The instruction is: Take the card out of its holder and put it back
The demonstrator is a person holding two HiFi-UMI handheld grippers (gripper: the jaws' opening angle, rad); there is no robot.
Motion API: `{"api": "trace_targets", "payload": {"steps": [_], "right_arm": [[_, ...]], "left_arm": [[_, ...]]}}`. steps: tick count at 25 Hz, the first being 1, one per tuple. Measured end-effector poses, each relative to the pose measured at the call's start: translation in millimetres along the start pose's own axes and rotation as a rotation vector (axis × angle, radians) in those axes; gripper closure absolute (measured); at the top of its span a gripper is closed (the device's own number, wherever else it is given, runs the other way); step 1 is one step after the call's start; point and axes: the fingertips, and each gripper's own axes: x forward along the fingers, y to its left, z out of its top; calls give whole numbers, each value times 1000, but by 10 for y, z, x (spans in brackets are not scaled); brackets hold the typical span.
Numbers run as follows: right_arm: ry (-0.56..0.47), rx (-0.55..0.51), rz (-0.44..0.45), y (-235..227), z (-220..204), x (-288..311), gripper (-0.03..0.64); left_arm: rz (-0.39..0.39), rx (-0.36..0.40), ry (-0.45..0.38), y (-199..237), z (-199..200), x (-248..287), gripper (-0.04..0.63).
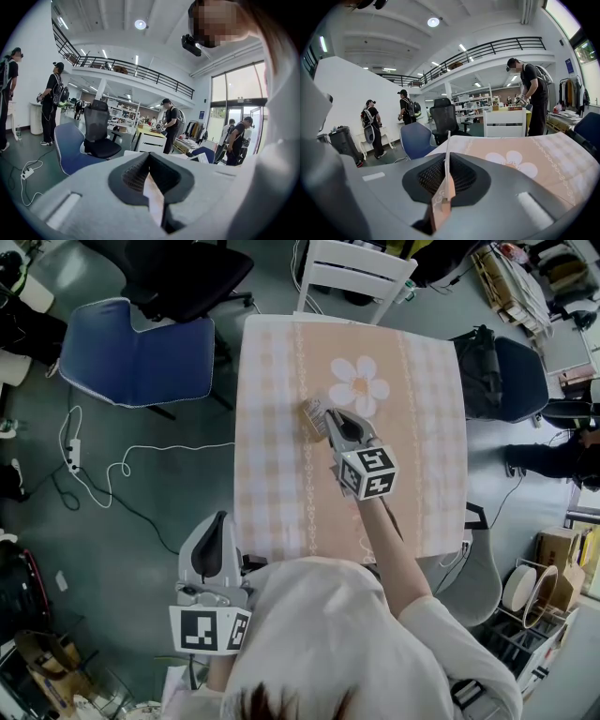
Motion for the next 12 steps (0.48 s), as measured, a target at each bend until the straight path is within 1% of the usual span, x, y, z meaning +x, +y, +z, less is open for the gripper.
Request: {"api": "trace_targets", "payload": {"steps": [3, 8, 9, 11, 12], "right_arm": [[2, -1, 1, 2, 0, -1, 601], [-1, 0, 5, -7, 9, -13, 600], [-5, 5, 3, -14, 21, -20, 589], [-19, 19, 1, -28, 64, -37, 541], [-26, 23, 1, -36, 90, -45, 530]], "left_arm": [[8, 3, -4, 28, 14, -9, 595], [43, 12, -14, 143, 50, -40, 595], [49, 14, -14, 167, 56, -49, 595], [59, 18, -13, 206, 64, -68, 595], [63, 19, -13, 220, 66, -77, 595]]}}
